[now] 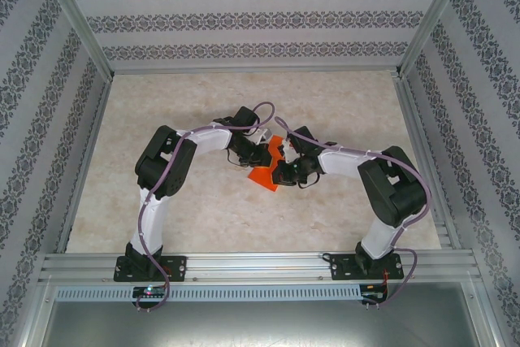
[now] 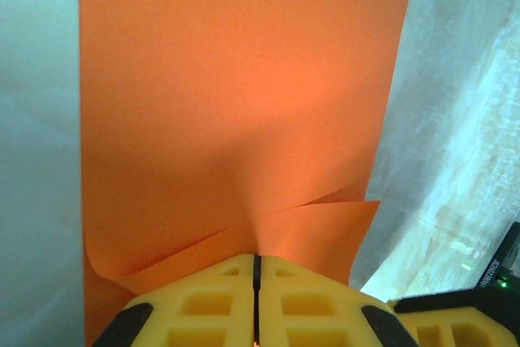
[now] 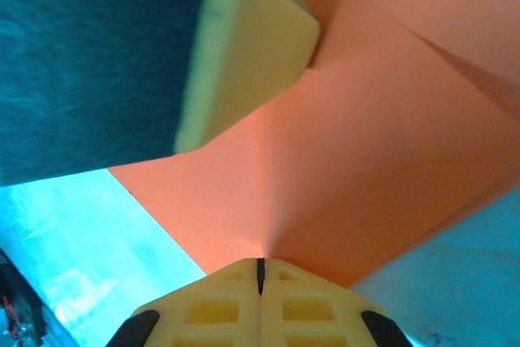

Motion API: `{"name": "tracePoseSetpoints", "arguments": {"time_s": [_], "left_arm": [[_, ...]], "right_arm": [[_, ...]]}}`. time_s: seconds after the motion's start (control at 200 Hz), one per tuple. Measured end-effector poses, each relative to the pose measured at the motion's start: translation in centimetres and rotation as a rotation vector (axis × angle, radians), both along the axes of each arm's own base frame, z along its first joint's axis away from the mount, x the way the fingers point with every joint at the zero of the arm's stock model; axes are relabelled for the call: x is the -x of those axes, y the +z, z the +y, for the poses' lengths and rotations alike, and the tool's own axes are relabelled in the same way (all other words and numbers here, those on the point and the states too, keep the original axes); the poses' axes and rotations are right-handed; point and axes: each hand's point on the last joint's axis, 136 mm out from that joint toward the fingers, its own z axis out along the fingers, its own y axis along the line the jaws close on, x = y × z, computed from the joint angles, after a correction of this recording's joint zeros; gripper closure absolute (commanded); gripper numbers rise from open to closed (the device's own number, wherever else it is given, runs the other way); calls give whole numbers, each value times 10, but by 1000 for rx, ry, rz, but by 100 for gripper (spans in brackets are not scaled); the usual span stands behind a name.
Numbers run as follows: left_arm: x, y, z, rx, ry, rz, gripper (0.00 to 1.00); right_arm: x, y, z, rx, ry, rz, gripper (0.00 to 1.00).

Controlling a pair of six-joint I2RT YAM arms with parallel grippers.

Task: Fold a paper plane with a square sheet of paper (pick it up from the middle)
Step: Fold the triangle a second time at the center of the table.

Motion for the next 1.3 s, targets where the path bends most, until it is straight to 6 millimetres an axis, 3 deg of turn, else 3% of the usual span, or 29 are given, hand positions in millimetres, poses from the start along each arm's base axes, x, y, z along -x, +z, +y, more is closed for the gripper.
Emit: {"name": "tracePoseSetpoints", "arguments": {"time_s": [0.22,0.525,0.919,1.299], "left_arm": [[0,0,0,0,-2,-2,91],[-1,0,1,4,-2,-2,91],[-1,1,1,9,-3,3,91],[3,1,0,22,-12,23,91]], "right_arm": [[4,-1,12,-20,18,3,95],[10,-14,8,-4,16,24,95],[13,-14,7,-60,-7,-8,95],[32,-14,-3,-82,-53,2,95]]}}
